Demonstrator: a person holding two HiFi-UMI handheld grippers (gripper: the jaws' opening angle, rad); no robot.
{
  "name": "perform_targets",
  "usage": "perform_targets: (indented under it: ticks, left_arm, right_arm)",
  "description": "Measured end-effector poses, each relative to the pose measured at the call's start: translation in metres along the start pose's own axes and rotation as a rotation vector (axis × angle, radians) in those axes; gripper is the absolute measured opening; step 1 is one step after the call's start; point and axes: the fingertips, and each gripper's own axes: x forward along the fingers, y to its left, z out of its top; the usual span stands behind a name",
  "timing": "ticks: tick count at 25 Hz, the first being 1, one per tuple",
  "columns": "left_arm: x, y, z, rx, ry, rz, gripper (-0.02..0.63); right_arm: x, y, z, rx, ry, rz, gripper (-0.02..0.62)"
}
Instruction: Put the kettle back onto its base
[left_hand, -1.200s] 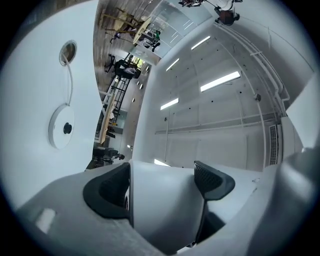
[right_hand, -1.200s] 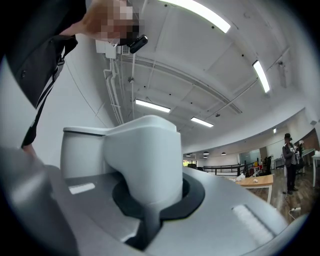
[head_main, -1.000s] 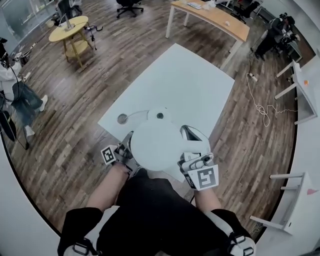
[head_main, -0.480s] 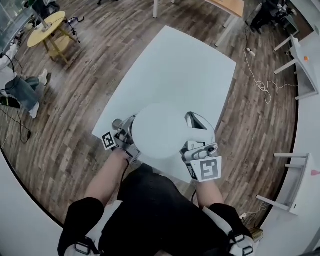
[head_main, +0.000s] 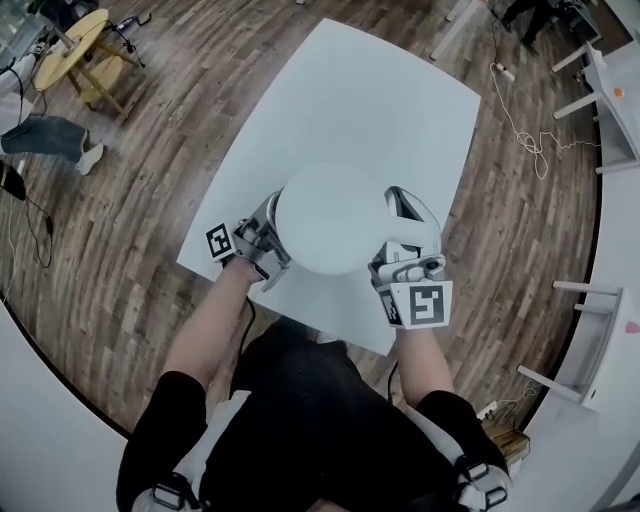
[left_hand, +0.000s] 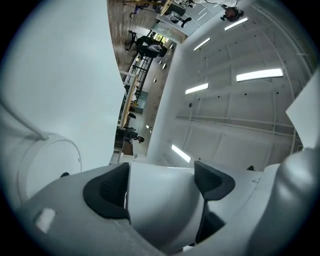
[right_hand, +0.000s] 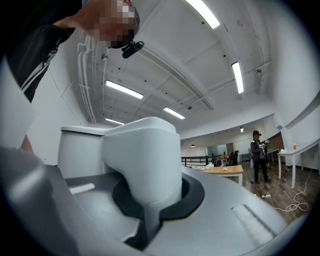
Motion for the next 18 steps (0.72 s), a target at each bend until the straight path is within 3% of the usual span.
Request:
perform_targets:
  ticks: [5, 11, 13, 15, 17, 18]
  left_arm:
    - [0.004, 0.007, 0.019, 0.115, -0.007, 0.121, 0.413]
    - [0.000, -0.002, 0.039, 0.466, -0.002, 0.339, 0.408]
    - [0.001, -0.004, 0.037, 0.522, 0.033, 0.398, 0.303]
    - [0.003, -0.009, 0.034, 0.543, 0.047, 0.415, 0.254]
    - [0.006, -0.018, 0.033, 0.526, 0.009, 0.383, 0.012]
    - [0.008, -0.023, 0.032, 0.508, -0.014, 0.351, -0.002]
  right_arm:
    - [0.012, -0.008, -0.012, 0.015, 0.014, -0.036, 0.003]
    - [0.015, -0.014, -0.023, -0.049, 0.029, -0.049, 0.003]
    - [0.016, -0.013, -0.031, -0.068, 0.051, -0.062, 0.003]
    - [0.016, -0.013, -0.038, -0.061, 0.062, -0.069, 0.003]
    - [0.014, -0.013, -0.046, -0.052, 0.054, -0.062, 0.003]
    - [0.014, -0.013, -0.049, -0.048, 0.051, -0.058, 0.003]
